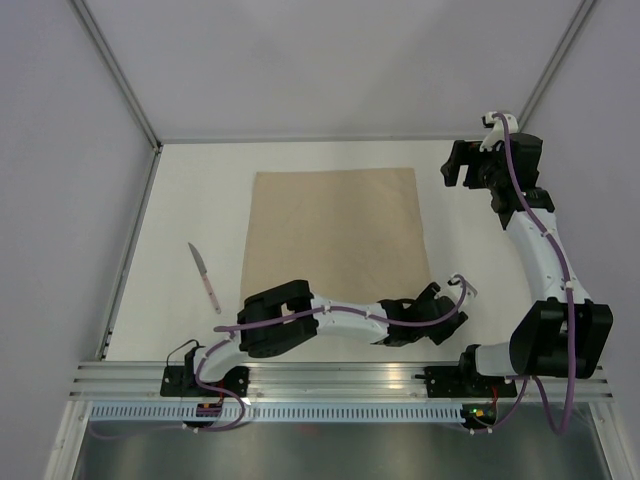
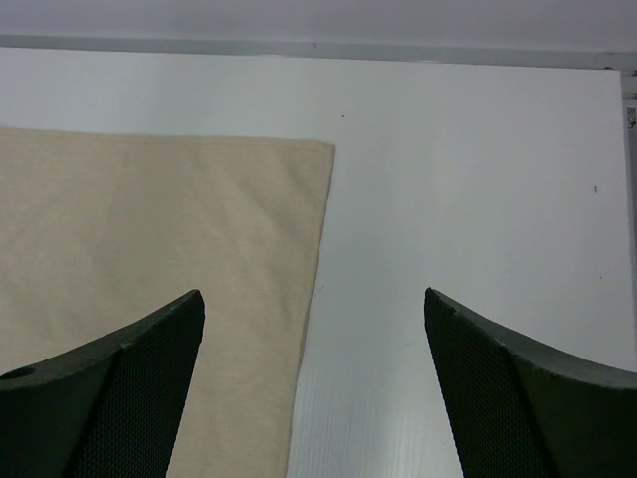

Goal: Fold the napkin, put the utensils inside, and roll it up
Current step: Fold the napkin

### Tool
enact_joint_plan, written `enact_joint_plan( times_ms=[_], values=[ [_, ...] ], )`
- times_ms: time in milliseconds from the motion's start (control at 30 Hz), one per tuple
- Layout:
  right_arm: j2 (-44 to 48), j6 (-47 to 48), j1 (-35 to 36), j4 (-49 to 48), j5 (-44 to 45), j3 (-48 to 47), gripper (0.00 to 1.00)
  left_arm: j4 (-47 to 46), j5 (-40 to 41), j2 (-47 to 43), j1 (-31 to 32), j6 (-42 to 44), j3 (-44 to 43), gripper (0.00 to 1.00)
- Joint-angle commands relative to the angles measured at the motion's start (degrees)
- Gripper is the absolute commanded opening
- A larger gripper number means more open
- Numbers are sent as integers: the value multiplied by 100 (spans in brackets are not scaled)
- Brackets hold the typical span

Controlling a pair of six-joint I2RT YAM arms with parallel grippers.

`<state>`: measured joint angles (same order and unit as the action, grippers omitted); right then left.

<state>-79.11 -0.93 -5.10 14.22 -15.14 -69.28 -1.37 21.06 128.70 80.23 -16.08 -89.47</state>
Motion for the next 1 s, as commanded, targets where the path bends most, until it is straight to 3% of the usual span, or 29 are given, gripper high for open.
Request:
enact_joint_plan(
  times_ms=[0, 267, 567, 700, 967],
  values=[
    [-43, -136, -34, -24, 19, -227, 96, 66, 214, 120, 46, -124, -211, 67],
    [-43, -127, -78, -16, -33, -209, 96, 101, 241, 286, 46, -115, -272, 65],
    [-34, -136, -114, 11, -138, -200, 95, 321, 320, 296, 46, -168, -246, 40],
    [-17, -136, -131, 20, -148, -200, 95, 339, 267, 234, 46, -168, -237, 22],
    [19, -127, -201, 20, -174, -200, 95, 514, -49, 15, 46, -649, -246, 10]
  ],
)
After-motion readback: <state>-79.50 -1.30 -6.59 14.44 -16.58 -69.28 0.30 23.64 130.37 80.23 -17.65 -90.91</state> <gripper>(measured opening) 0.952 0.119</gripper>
